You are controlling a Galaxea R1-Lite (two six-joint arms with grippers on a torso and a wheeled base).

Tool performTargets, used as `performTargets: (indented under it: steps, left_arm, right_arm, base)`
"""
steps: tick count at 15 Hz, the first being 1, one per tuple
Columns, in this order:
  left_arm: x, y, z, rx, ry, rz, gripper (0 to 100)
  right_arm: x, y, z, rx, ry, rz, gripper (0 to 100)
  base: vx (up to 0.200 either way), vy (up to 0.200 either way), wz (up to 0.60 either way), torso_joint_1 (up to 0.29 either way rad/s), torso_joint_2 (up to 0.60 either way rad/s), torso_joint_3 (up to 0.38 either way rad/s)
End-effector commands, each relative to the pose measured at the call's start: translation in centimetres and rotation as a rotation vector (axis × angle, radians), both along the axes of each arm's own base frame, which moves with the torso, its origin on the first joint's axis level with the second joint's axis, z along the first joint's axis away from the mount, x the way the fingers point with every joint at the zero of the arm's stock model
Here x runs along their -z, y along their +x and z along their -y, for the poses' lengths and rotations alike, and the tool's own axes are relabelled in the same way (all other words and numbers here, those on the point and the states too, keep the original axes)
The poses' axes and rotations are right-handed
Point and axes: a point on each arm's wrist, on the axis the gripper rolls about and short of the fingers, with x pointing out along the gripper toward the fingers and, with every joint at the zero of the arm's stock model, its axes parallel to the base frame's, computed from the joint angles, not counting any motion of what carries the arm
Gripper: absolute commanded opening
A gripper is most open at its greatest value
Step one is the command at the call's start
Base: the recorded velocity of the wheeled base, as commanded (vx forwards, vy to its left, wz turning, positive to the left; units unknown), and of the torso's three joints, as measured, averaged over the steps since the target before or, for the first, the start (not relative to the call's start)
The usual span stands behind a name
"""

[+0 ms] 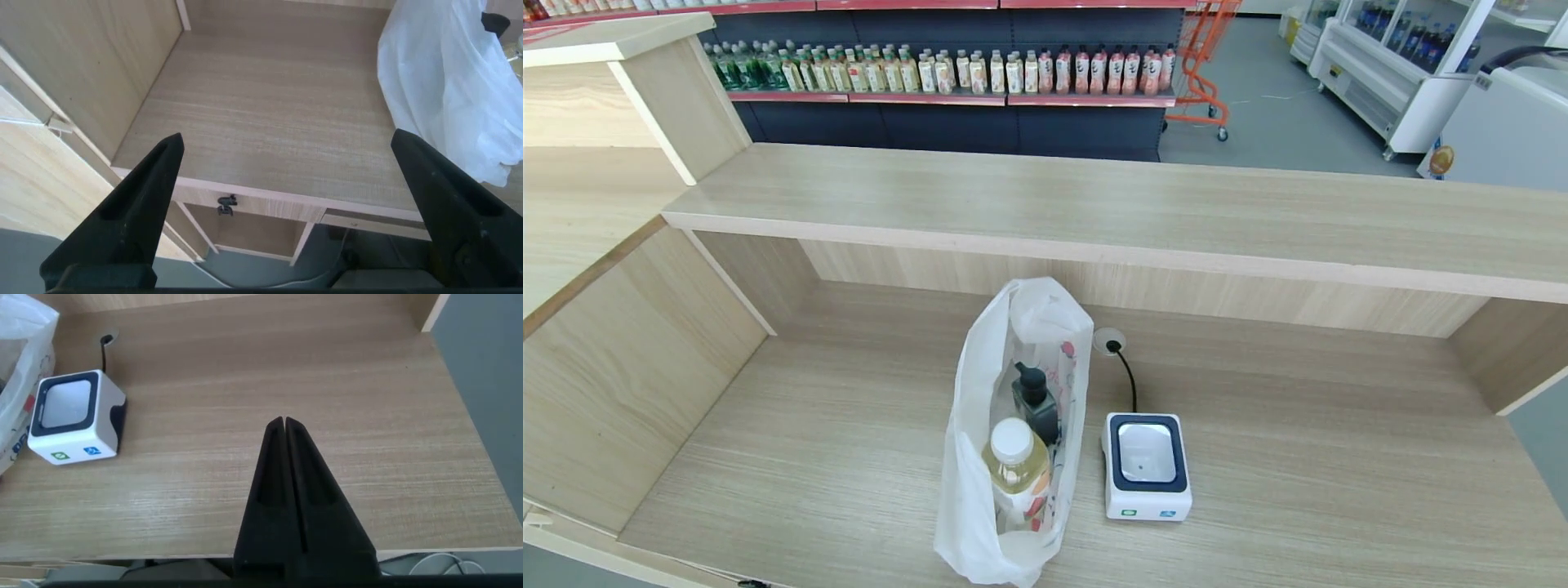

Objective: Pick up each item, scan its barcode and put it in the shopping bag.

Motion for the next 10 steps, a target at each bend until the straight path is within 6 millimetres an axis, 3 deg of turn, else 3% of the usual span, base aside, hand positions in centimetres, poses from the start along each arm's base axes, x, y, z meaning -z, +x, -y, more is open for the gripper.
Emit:
performTargets:
  steps: [1, 10]
  left_arm:
    - [0.00, 0.01, 0.00, 0.000, 0.000, -0.001, 100]
    - [0.00, 0.00, 0.00, 0.000, 0.000, 0.000, 100]
  right_arm:
    - [-0.02, 0.01, 0.00, 0.000, 0.000, -0.001, 0]
    - [0.03, 0.02, 0.00, 0.000, -0.002, -0.003, 0]
  base:
    - [0.000, 0.000, 0.00, 0.000, 0.00, 0.000]
    - [0.000, 0.000, 0.00, 0.000, 0.00, 0.000]
